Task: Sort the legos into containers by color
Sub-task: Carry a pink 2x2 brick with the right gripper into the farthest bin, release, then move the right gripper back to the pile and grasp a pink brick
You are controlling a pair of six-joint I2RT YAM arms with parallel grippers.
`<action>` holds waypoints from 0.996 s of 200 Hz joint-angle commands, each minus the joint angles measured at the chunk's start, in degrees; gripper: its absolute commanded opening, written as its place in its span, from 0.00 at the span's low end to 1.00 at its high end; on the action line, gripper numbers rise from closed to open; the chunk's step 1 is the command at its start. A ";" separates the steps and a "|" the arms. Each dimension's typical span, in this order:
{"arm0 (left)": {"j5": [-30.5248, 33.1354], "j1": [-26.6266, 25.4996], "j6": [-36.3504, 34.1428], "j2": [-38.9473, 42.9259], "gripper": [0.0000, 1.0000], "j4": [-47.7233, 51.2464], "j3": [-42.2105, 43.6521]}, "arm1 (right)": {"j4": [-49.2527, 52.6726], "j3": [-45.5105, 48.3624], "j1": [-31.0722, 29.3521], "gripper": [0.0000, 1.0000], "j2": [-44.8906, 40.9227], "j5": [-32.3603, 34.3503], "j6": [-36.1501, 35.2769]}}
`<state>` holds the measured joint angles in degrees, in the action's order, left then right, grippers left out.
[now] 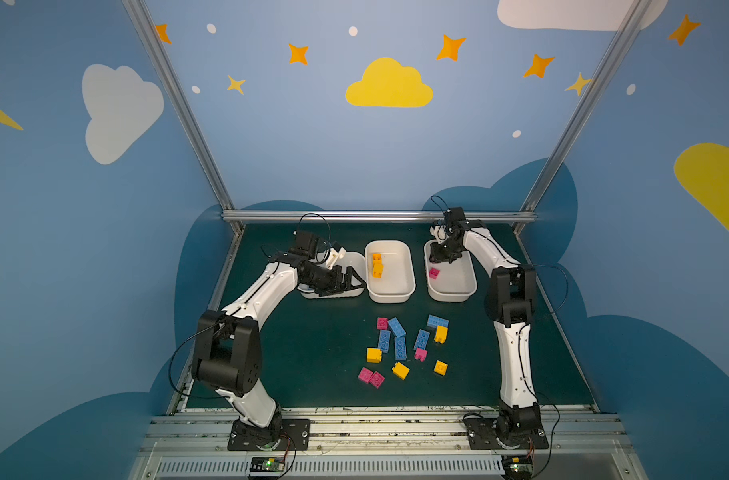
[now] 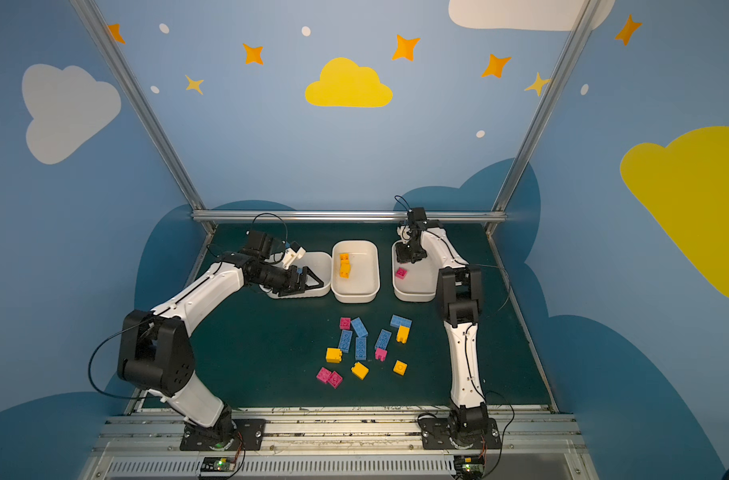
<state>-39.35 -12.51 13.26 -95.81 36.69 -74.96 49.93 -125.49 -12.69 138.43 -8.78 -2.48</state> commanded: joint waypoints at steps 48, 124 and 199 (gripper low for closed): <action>0.05 0.21 -3.41 -0.78 0.99 4.75 -3.03 | 1.31 4.23 0.07 0.56 -8.19 -3.88 -0.12; 0.67 1.20 -4.99 0.86 0.99 6.82 -2.09 | -1.66 34.55 -7.18 0.60 -37.10 -9.48 -4.56; 1.67 3.79 -6.11 5.24 1.00 8.27 1.47 | -8.71 50.07 -29.41 0.62 -46.00 -5.99 -19.46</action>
<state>-37.87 -9.93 8.78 -93.69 43.00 -74.72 43.57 -75.55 -38.54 91.92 -17.87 -13.17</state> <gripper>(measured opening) 0.997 0.616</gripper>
